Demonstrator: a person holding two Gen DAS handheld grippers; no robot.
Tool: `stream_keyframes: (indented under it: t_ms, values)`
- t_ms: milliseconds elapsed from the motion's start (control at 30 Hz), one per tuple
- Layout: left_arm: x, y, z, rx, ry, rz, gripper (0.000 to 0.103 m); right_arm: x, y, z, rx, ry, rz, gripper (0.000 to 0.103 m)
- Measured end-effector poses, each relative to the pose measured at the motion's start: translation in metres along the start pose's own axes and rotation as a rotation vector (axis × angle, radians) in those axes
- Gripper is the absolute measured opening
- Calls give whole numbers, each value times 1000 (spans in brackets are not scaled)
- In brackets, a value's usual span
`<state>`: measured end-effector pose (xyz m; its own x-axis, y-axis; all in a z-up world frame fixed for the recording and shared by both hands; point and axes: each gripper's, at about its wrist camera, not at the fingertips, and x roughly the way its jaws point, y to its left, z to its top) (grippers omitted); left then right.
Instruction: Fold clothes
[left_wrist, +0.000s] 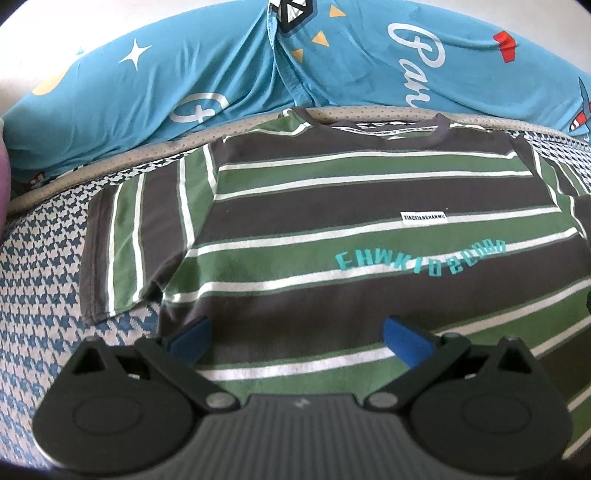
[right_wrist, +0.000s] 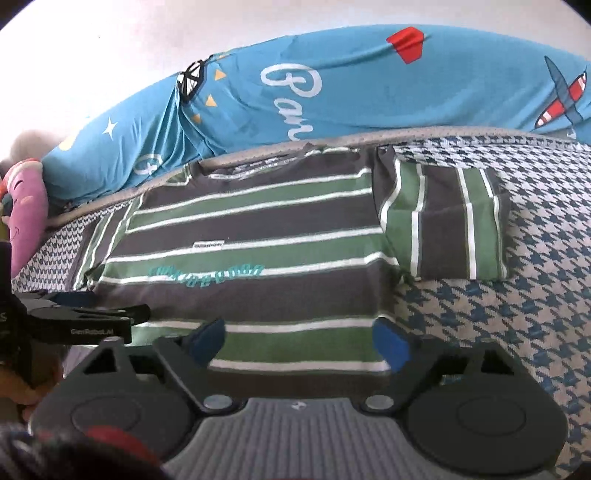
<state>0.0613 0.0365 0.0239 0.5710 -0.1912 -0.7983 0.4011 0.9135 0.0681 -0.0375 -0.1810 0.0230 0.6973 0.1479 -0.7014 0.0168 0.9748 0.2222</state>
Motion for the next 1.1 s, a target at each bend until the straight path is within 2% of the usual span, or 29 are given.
stream_keyframes:
  t_ms: [33, 100, 167, 467, 633, 833, 867, 933, 1000, 1100]
  values:
    - [0, 0, 0, -2, 1, -1, 103, 0, 0, -1, 3, -6, 12, 78]
    - [1, 0, 0, -4, 2, -1, 103, 3, 1, -1, 3, -5, 41, 68]
    - [1, -1, -1, -7, 6, -3, 103, 7, 2, -3, 1, 8, 60, 64]
    - [3, 0, -5, -15, 13, -17, 103, 20, -1, -10, -52, 74, 58, 63]
    - [4, 12, -8, -25, 10, -3, 103, 24, -5, -15, -92, 100, 44, 62]
    - [3, 28, -14, -37, 5, 43, 103, 20, -6, -23, -122, 85, 51, 64]
    - [2, 31, -15, -46, 7, 48, 103, 20, -6, -24, -131, 86, 51, 65]
    - [1, 38, -17, -67, 14, 53, 103, 20, -3, -26, -151, 98, 58, 76]
    - [0, 42, -19, -89, 19, 49, 103, 20, 0, -28, -172, 116, 75, 93]
    - [-4, 44, -19, -98, 11, 86, 103, 18, 5, -31, -196, 130, 74, 99]
